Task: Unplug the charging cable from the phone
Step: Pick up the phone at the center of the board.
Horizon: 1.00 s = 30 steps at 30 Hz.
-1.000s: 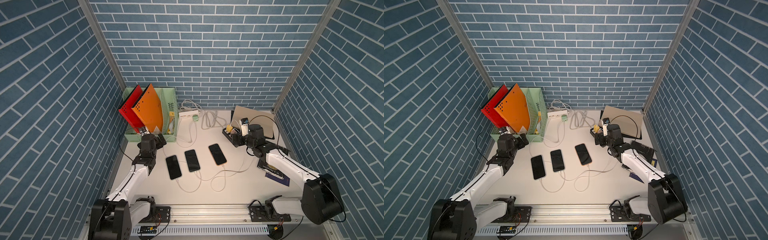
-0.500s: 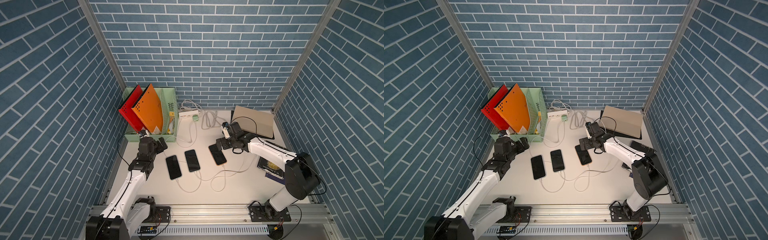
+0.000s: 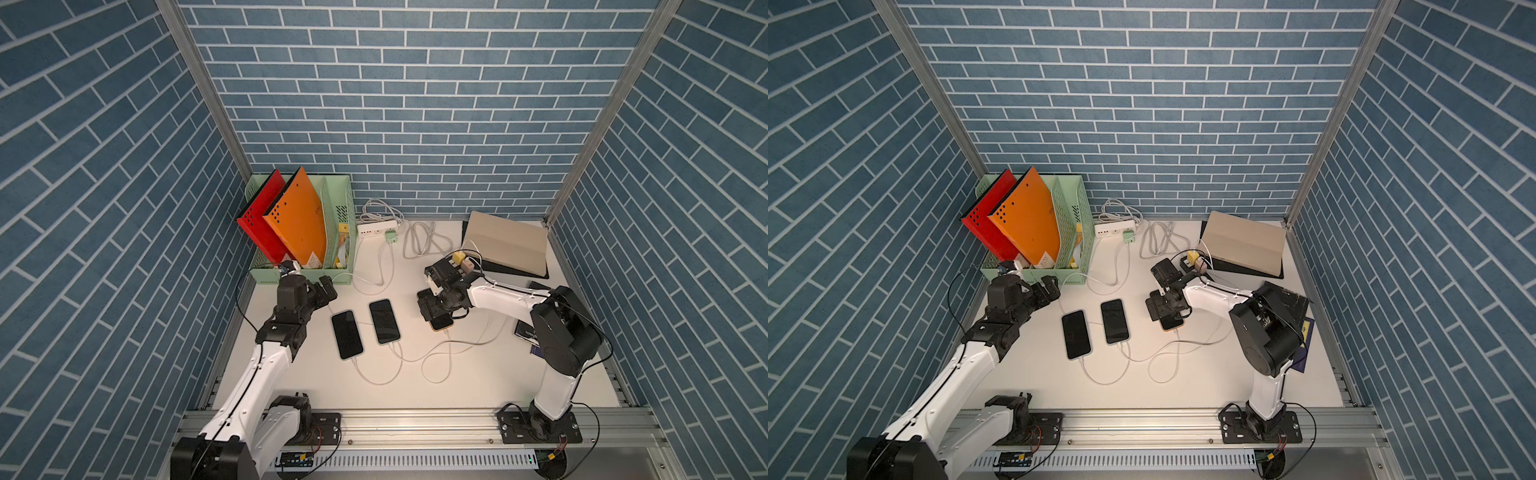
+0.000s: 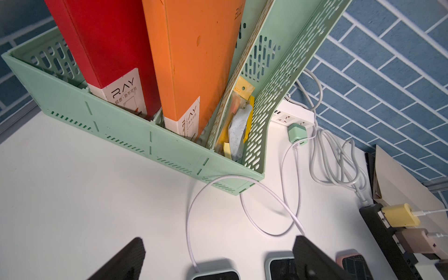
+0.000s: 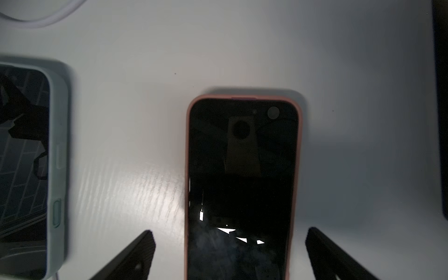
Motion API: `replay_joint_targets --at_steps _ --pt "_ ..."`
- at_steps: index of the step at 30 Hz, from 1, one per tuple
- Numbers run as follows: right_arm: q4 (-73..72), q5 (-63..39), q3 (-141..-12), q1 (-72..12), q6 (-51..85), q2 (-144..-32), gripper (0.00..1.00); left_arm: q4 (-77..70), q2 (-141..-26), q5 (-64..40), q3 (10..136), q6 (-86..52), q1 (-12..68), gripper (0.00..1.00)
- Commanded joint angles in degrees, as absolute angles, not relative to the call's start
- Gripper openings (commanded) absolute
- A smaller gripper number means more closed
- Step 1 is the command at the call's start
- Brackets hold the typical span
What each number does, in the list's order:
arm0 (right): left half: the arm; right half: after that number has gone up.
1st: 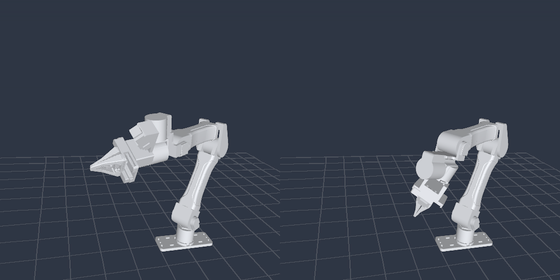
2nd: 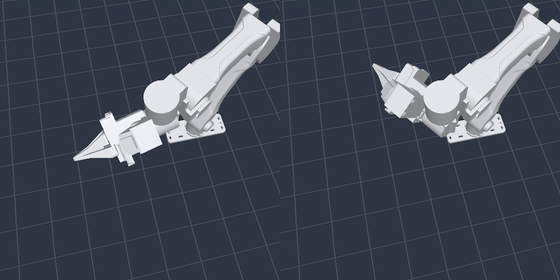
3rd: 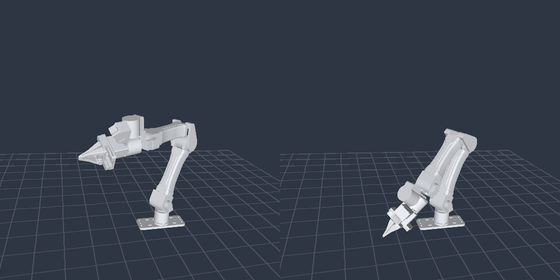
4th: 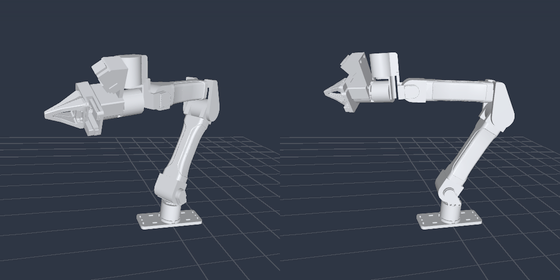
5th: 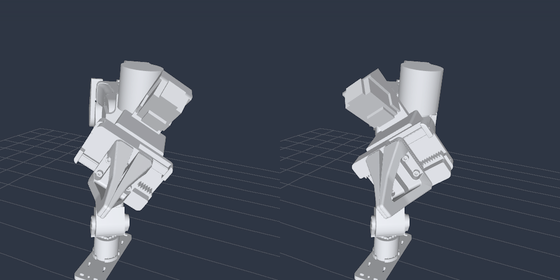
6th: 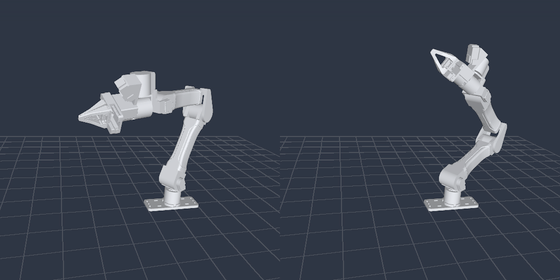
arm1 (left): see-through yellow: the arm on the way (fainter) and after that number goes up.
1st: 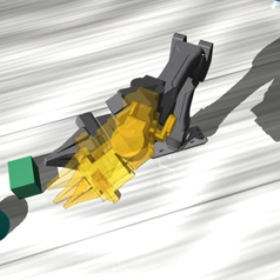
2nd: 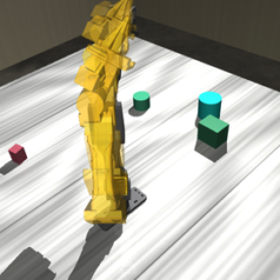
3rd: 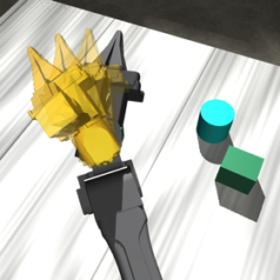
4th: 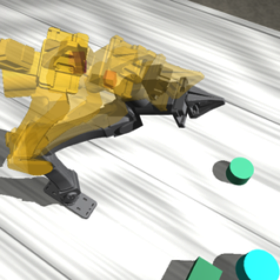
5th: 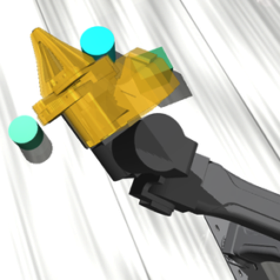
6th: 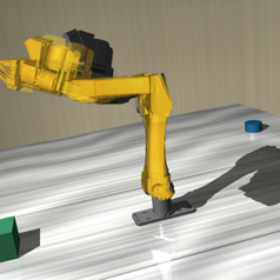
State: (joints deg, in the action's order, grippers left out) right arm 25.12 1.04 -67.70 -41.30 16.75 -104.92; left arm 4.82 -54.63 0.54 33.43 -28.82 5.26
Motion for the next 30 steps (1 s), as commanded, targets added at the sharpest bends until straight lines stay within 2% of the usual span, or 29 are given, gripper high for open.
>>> replay_joint_targets --at_steps 1,9,12,16,20,24,28,30 --pt "26.87 4.68 -68.64 -41.81 18.68 -106.43 1.0 4.97 -53.14 0.0 31.61 -29.17 5.54 1.0" --pt "25.34 4.87 -67.32 -42.31 18.63 -108.37 0.99 5.85 -50.73 0.19 30.76 -29.47 5.49 1.0" --pt "25.17 5.35 -67.15 -42.59 18.43 -109.03 0.96 6.12 -50.84 0.01 30.96 -30.21 5.54 1.0" --pt "25.34 5.71 -67.04 -42.63 17.71 -110.05 0.86 7.16 -51.8 -0.48 31.9 -31.52 5.53 1.0" --pt "25.74 5.94 -68.06 -42.61 16.44 -110.25 0.72 8.14 -52.17 -0.28 33.05 -31.9 5.54 1.0" --pt "25.61 4.89 -70.55 -42.32 14.83 -109.14 0.69 6.89 -51.83 -1.65 34.06 -32.21 5.54 1.0" --pt "24.07 -2.9 -73.36 -39.73 13.69 -106.7 0.61 4.43 -52.4 -8.47 36.2 -30.04 5.45 1.0" --pt "22.24 -8.82 -74.14 -37.34 14.03 -105.49 0.47 4.18 -53.66 -11.62 38.53 -28.78 5.45 1.0"
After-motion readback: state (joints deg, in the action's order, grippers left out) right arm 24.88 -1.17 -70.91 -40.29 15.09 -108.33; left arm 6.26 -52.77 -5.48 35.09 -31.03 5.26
